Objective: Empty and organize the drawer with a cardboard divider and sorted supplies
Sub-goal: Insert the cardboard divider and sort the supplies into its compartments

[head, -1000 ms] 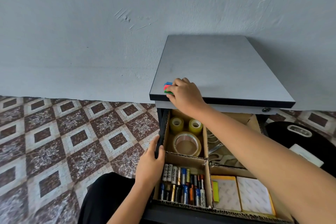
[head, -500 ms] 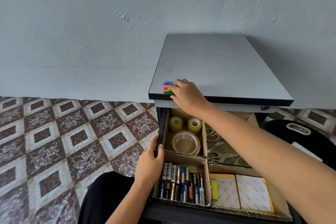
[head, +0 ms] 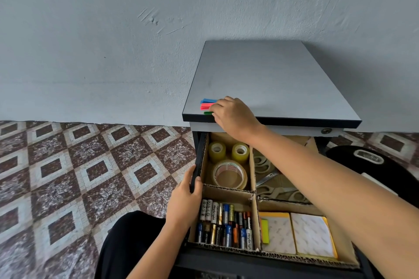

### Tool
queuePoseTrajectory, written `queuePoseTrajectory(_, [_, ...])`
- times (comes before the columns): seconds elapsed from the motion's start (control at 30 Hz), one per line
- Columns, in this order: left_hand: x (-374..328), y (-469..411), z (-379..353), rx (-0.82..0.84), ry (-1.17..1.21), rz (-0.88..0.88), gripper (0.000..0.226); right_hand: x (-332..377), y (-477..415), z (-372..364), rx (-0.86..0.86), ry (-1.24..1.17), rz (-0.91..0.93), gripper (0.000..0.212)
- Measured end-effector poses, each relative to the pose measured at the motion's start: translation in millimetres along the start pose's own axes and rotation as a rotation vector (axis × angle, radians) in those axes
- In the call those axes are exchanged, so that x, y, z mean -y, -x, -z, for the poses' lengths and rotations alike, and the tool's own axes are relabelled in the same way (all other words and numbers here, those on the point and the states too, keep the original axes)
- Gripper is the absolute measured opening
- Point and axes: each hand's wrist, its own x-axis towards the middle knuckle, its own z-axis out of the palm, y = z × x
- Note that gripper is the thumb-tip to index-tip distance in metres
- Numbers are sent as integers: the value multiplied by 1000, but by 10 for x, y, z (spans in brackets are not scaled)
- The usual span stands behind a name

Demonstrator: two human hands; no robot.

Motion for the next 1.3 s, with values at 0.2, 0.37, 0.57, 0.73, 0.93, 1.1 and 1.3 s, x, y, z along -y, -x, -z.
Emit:
queuePoseTrajectory(0.2, [-24, 21, -1, -7, -18, -1, 44, 64, 231, 305, -54, -481, -461, 23])
queuePoseTrajectory(0.37, [-56, 56, -4, -3, -44, -6, 44, 154, 862, 668, -53, -785, -808, 21])
queuePoseTrajectory(0.57, [-29, 25, -17, -21, -61, -3, 45, 355, 1847, 565, 169, -808, -1067, 17])
queuePoseTrajectory(0.73, [-19, 34, -16, -12, -69, 4, 44, 565, 2287, 330, 426, -669, -1168, 21])
queuePoseTrajectory(0.93, [-12, 39, -18, -29, -61, -1, 45, 663, 2321, 117, 510, -509, -1183, 23])
queuePoseTrajectory(1.1, [-16, 42, -24, -38, -71, -9, 45, 662, 2251, 22, 572, -424, -1207, 16])
queuePoseTrajectory(1.3, [-18, 37, -23, -39, -71, 1, 44, 701, 2205, 6, 589, -357, -1200, 17])
